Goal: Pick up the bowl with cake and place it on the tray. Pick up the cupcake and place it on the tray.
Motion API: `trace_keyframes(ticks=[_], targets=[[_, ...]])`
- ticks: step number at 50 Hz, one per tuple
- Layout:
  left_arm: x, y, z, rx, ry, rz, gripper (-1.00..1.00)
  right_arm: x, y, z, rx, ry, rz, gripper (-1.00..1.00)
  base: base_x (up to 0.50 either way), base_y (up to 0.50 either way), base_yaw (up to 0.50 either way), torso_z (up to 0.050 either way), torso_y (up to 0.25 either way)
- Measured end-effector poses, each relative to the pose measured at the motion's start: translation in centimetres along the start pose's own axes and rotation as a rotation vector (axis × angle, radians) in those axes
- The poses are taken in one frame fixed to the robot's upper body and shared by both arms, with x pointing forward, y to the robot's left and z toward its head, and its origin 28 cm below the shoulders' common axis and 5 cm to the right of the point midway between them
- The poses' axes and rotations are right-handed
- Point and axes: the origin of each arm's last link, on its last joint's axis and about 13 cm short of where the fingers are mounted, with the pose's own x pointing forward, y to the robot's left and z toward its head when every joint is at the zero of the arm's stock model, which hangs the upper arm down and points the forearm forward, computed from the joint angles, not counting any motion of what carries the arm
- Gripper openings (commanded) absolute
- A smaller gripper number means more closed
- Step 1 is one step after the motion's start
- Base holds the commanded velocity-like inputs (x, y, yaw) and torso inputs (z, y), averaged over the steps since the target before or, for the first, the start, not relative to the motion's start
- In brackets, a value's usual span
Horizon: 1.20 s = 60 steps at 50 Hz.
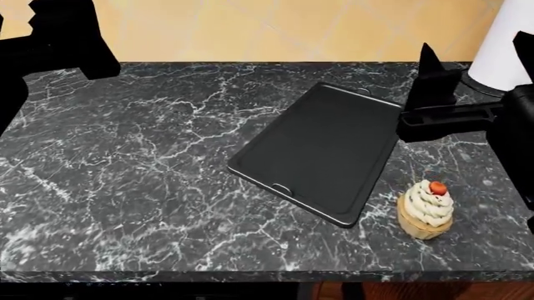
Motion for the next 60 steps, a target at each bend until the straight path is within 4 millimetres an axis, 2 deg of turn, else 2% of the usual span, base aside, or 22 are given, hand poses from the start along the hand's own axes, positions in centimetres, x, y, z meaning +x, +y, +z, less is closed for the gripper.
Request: trace_keyframes(ticks=[6,26,37,50,60], targets=[[0.0,0.0,0.0,-0.001,0.000,0.000,1.00,0.0,0.1,0.0,0.003,0.009,0.011,1.00,0.24,-0.39,0.00,0.000,0.000],[0.3,0.1,-0.1,-0.004,0.006,0.007,1.00,-0.7,0.3,0.4,0.011,0.037,0.041,1.00,0.00,0.00,0.00,0.000,0.000],[0.6,0.3,-0.1,-0.007,0.008,0.020,1.00,-2.8,0.2,0.8,0.083,0.107,0.070,1.00,0.00,0.00,0.00,0.000,0.000],[0.6,0.3,-0.1,-0.003,0.004,0.024,1.00,-6.0,-0.4,-0.3,0.072,0.276,0.130,1.00,0.00,0.00,0.00,0.000,0.000],[0.7,0.3,-0.1,-0.002,0.005,0.026,1.00,-7.4,-0.3,-1.2,0.051,0.386,0.165,1.00,0.00,0.00,0.00,0.000,0.000]])
